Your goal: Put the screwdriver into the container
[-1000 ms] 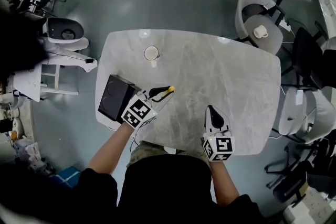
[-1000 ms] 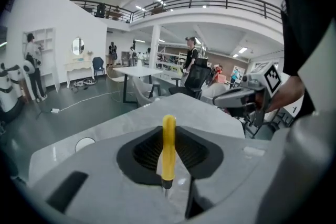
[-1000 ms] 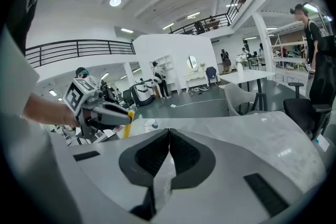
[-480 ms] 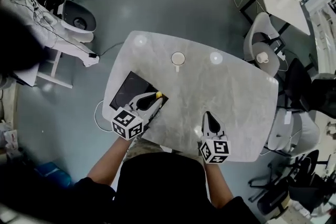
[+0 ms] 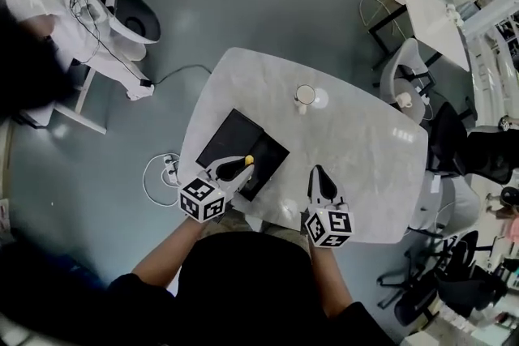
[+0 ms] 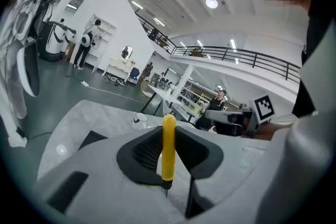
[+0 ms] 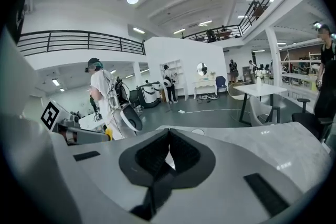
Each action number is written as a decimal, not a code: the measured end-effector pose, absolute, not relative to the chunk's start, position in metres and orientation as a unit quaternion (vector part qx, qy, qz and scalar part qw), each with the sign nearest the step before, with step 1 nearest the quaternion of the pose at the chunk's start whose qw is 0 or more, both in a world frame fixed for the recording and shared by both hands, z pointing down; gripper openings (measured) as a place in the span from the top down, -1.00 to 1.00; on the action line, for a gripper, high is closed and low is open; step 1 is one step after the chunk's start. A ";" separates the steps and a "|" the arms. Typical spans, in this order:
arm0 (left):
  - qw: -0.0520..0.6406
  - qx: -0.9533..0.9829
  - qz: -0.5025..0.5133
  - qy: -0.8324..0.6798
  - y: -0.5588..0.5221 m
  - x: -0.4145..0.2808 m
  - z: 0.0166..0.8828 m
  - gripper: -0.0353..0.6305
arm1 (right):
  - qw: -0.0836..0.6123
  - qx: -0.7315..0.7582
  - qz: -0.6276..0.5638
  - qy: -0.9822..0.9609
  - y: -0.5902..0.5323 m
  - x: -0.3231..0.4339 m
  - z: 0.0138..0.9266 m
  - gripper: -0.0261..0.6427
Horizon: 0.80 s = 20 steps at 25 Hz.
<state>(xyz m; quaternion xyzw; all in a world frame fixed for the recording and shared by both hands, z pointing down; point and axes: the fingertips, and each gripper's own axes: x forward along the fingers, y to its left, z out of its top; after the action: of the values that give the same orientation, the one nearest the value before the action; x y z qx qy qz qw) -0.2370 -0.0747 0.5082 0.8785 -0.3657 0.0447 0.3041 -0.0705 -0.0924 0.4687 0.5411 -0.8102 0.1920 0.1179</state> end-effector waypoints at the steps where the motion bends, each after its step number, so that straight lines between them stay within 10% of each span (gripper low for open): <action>1: 0.314 0.878 0.046 -0.358 -0.073 -0.241 0.515 0.65 | 0.116 0.549 0.194 -0.805 -0.088 -0.080 0.468 0.89; 20: 0.368 0.865 0.190 -0.284 -0.071 -0.182 0.685 0.65 | 0.101 0.633 0.197 -0.742 -0.040 -0.067 0.478 0.89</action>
<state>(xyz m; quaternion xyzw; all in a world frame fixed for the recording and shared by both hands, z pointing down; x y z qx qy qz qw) -0.1821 -0.0705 0.6848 0.8647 -0.2839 0.1897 0.3683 -0.0670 -0.0405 0.4777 0.6326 -0.7421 0.1973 0.1009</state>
